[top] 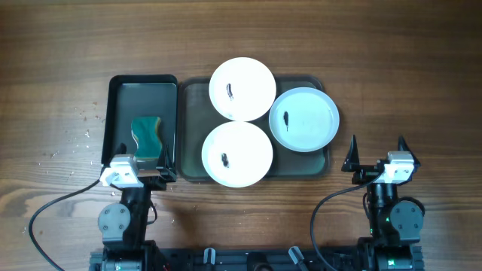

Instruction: Clean dirty plates on tray and stack at the side

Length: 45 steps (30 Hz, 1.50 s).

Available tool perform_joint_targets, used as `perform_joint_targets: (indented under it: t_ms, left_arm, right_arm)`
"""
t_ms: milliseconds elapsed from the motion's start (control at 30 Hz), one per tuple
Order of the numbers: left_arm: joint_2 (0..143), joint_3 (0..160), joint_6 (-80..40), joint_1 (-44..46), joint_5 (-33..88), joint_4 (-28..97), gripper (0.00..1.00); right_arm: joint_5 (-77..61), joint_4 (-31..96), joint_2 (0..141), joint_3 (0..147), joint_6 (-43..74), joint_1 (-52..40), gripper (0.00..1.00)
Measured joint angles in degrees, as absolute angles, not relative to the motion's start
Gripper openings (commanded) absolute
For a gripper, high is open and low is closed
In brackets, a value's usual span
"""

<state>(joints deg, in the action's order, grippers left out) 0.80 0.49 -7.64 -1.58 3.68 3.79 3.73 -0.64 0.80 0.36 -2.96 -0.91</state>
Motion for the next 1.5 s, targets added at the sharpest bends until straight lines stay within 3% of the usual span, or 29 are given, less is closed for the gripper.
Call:
perform_joint_targets:
  t_ms: [1500]
  left_arm:
    - [0.8,0.5,-7.6,-1.6,3.7,3.8,1.0]
  right_arm:
    - [3.7,-0.6,0.8,0.4,-3.1,-0.9,1.0]
